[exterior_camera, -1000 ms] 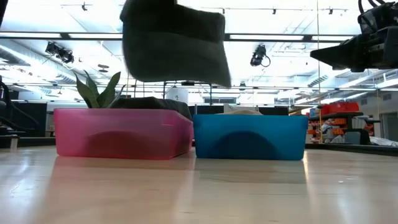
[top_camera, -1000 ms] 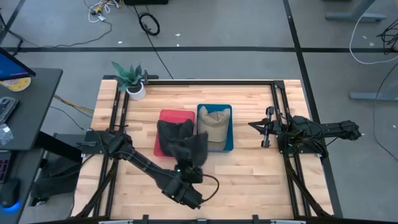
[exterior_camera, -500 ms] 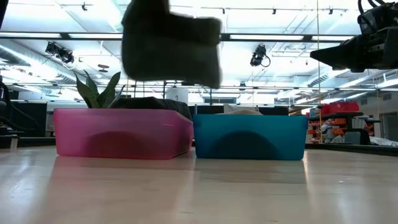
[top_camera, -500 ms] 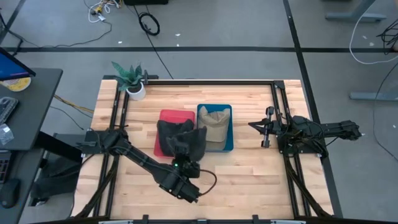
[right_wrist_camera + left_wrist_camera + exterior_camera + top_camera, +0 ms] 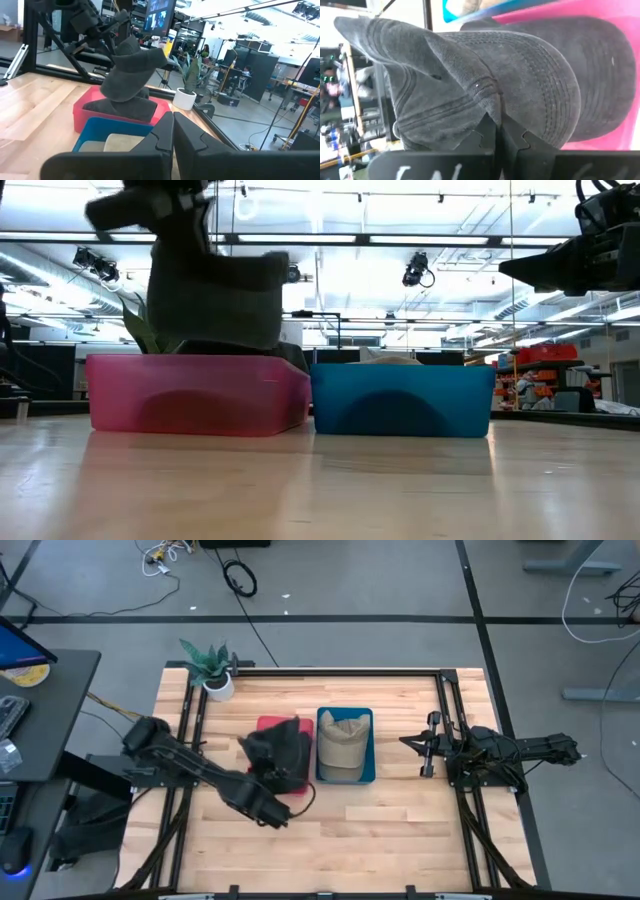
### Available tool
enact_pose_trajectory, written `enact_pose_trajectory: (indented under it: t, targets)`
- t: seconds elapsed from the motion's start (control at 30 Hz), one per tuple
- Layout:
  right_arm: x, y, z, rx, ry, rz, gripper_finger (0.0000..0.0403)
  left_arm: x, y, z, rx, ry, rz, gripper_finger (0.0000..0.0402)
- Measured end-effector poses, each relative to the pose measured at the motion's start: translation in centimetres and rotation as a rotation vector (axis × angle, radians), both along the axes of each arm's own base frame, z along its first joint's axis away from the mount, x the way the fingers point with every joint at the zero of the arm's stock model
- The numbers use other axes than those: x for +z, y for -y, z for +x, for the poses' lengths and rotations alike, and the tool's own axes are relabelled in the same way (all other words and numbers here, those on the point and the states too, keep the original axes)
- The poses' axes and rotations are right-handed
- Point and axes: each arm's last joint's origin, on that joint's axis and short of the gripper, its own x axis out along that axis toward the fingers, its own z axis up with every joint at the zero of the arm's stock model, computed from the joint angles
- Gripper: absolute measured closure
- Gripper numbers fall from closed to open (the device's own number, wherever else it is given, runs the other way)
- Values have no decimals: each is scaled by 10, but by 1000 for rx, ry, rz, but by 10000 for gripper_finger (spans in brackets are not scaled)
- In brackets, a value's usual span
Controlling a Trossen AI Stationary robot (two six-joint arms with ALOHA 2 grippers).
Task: Pick & Place hat
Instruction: Put the black cap into the red bin
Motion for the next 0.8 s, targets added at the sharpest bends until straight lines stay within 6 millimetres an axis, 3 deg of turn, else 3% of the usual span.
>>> enact_pose_trajectory:
  t: [0.3,0.6,0.8]
  targets:
    - [0,0,0,-1,0,0,389,-23,-43,-9,-77,36,-80,399]
    - [0,0,0,0,0,0,389,-80,-98,4,-165,65,-190,399]
    - [0,0,0,0,0,0,389,-105,-124,-4,-154,90,-300,399]
